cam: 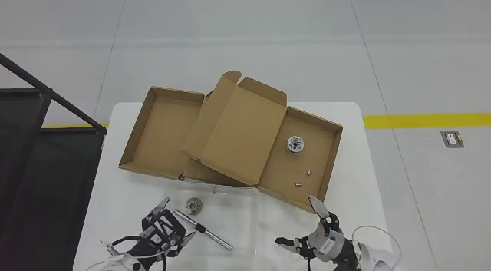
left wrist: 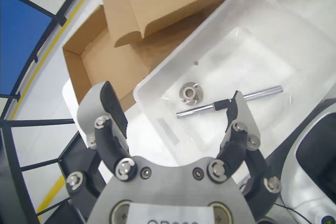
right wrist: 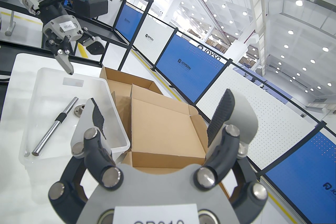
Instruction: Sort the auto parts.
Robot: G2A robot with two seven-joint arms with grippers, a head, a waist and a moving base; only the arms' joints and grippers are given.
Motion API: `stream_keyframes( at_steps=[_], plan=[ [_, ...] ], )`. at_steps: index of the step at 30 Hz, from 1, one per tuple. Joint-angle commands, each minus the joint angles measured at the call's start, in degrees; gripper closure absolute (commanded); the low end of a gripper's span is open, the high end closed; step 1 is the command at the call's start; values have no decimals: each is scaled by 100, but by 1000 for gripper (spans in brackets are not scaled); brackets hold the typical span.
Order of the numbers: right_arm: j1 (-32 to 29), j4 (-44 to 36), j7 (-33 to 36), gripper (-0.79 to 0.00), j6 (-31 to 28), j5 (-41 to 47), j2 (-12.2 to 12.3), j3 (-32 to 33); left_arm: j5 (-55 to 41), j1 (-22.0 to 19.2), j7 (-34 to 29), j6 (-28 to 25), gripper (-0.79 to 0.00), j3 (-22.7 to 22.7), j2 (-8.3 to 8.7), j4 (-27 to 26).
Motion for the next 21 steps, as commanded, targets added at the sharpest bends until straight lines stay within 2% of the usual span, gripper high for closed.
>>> stream_keyframes(
  at_steps=[1, 6, 10, 15, 21],
  plan=[
    [0, 0, 0, -785, 0, 0, 0, 0, 149, -129, -353, 103, -785, 272, -16, 89],
    [0, 0, 0, -785, 0, 0, 0, 0, 12, -553, -1390, 149, -785, 833, -79, 380],
    [0, 0, 0, -785, 0, 0, 0, 0, -70, -943, -1971, 442, -785, 1143, -138, 654],
    [0, 0, 0, -785, 0, 0, 0, 0, -195, -1433, -2436, 814, -785, 1500, -220, 1052],
    [0, 0, 0, -785, 0, 0, 0, 0, -434, -1852, -2600, 1044, -785, 1693, -287, 1501]
  ],
)
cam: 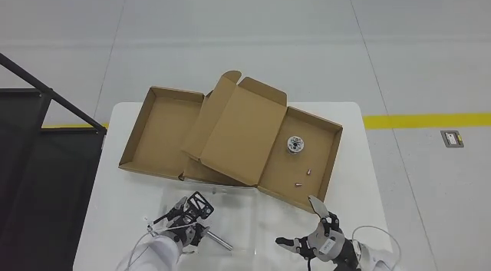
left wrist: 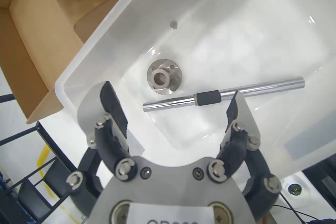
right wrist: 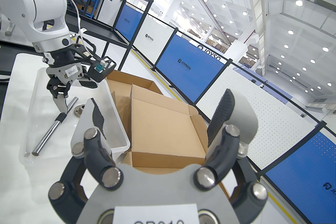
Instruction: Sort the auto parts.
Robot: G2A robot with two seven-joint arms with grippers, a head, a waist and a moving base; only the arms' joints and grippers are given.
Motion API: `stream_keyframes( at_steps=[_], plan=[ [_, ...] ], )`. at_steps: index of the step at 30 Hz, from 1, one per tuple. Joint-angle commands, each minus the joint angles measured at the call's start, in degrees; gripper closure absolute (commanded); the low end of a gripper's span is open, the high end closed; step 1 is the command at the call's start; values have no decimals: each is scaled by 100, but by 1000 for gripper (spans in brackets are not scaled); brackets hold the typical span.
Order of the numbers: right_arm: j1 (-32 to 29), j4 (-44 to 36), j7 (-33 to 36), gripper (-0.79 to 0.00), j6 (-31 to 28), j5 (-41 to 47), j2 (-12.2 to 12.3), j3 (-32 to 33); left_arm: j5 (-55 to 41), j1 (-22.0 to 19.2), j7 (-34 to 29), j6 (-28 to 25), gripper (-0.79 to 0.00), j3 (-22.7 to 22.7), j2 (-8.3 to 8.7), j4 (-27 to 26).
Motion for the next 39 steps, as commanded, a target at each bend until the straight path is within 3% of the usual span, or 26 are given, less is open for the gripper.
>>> stream_keyframes(
  at_steps=[1, 5, 6, 11, 24, 32, 39],
  plan=[
    [0, 0, 0, -785, 0, 0, 0, 0, -106, -112, 7, 89, -785, 21, -19, 156],
    [0, 0, 0, -785, 0, 0, 0, 0, -380, -307, -10, 142, -785, 17, -47, 410],
    [0, 0, 0, -785, 0, 0, 0, 0, -472, -353, -34, 127, -733, 9, -52, 463],
    [0, 0, 0, -785, 0, 0, 0, 0, -669, -510, -145, 106, -613, 4, -69, 636],
    [0, 0, 0, -785, 0, 0, 0, 0, -759, -769, -248, 233, -523, 75, -105, 1049],
    [0, 0, 0, -785, 0, 0, 0, 0, -747, -881, -221, 313, -363, 137, -126, 1195],
    [0, 0, 0, -785, 0, 0, 0, 0, -744, -943, -232, 363, -369, 164, -139, 1258]
  ],
)
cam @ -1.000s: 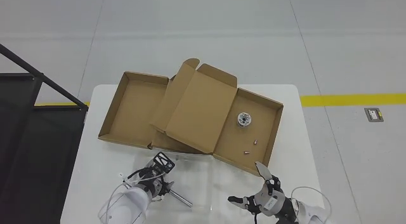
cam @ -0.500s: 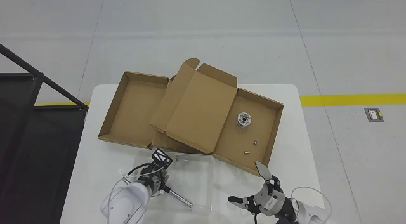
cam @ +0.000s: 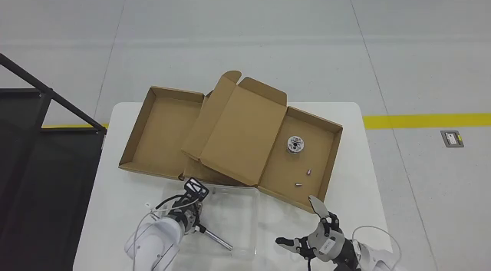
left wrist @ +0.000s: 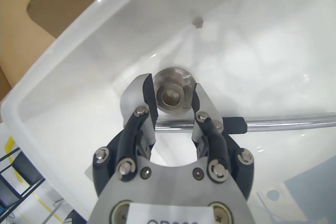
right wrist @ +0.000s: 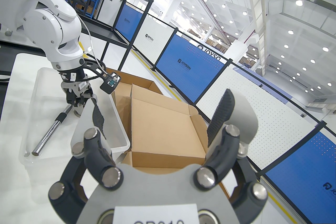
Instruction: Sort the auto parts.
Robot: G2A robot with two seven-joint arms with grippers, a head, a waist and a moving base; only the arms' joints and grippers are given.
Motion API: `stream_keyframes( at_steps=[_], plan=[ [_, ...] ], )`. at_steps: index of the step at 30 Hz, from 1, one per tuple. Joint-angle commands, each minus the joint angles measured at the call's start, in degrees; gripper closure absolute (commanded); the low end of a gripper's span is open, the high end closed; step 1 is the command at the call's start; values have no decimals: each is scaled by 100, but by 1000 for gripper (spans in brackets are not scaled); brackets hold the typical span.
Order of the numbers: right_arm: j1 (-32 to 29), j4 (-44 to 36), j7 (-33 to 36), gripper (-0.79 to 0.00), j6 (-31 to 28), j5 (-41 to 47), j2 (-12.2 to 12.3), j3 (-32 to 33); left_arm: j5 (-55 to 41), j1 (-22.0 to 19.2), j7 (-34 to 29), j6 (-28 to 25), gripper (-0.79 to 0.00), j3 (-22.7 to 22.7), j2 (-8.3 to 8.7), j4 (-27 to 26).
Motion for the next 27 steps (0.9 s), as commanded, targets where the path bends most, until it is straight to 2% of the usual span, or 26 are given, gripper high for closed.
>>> stream_keyframes(
  at_steps=[1, 9, 12, 16, 21, 27],
  plan=[
    [0, 0, 0, -785, 0, 0, 0, 0, 19, -16, -6, 15, -369, 9, -3, 19],
    [0, 0, 0, -785, 0, 0, 0, 0, 52, -81, -4, 48, -342, 62, -20, 137],
    [0, 0, 0, -785, 0, 0, 0, 0, 55, -100, -14, 65, -243, 70, -26, 164],
    [0, 0, 0, -785, 0, 0, 0, 0, 55, -88, -7, 69, -6, 48, -26, 125],
    [0, 0, 0, -785, 0, 0, 0, 0, -13, 109, 47, -42, 0, -83, -1, -214],
    [0, 0, 0, -785, 0, 0, 0, 0, -60, 647, 197, -384, 0, -382, 73, -1004]
  ],
)
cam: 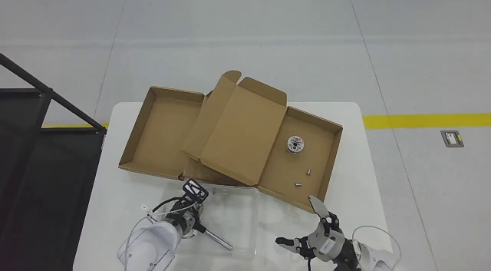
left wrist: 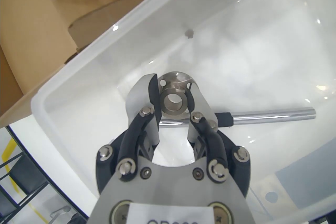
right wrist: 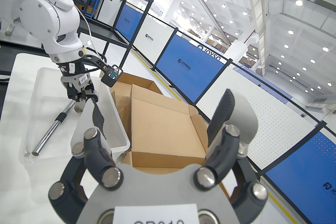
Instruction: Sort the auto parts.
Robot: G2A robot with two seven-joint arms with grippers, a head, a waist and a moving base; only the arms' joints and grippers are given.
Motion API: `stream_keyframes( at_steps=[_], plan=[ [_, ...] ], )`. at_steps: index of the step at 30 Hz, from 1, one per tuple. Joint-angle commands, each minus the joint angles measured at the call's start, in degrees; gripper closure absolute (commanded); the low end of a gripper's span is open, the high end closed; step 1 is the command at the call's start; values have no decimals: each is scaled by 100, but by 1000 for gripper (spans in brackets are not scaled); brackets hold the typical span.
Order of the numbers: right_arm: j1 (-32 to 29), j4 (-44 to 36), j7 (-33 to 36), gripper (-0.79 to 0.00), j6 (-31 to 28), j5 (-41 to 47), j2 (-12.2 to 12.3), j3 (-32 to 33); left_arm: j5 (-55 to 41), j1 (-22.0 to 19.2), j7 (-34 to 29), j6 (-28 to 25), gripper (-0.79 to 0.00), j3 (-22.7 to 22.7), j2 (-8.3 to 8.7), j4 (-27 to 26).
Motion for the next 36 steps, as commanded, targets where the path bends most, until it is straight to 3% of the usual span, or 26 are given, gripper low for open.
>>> stream_keyframes(
  at_steps=[1, 11, 22, 36],
  plan=[
    [0, 0, 0, -785, 0, 0, 0, 0, 37, 236, 82, -99, 0, -111, 28, -323],
    [0, 0, 0, -785, 0, 0, 0, 0, -933, 1173, 675, -949, 0, -1063, 157, -1463],
    [0, 0, 0, -785, 0, 0, 0, 0, -3205, 1395, 1324, -2248, 0, -2446, 296, -1230],
    [0, 0, 0, -785, 0, 0, 0, 0, -3351, 1378, 1380, -2222, 0, -2347, 302, -1150]
  ],
)
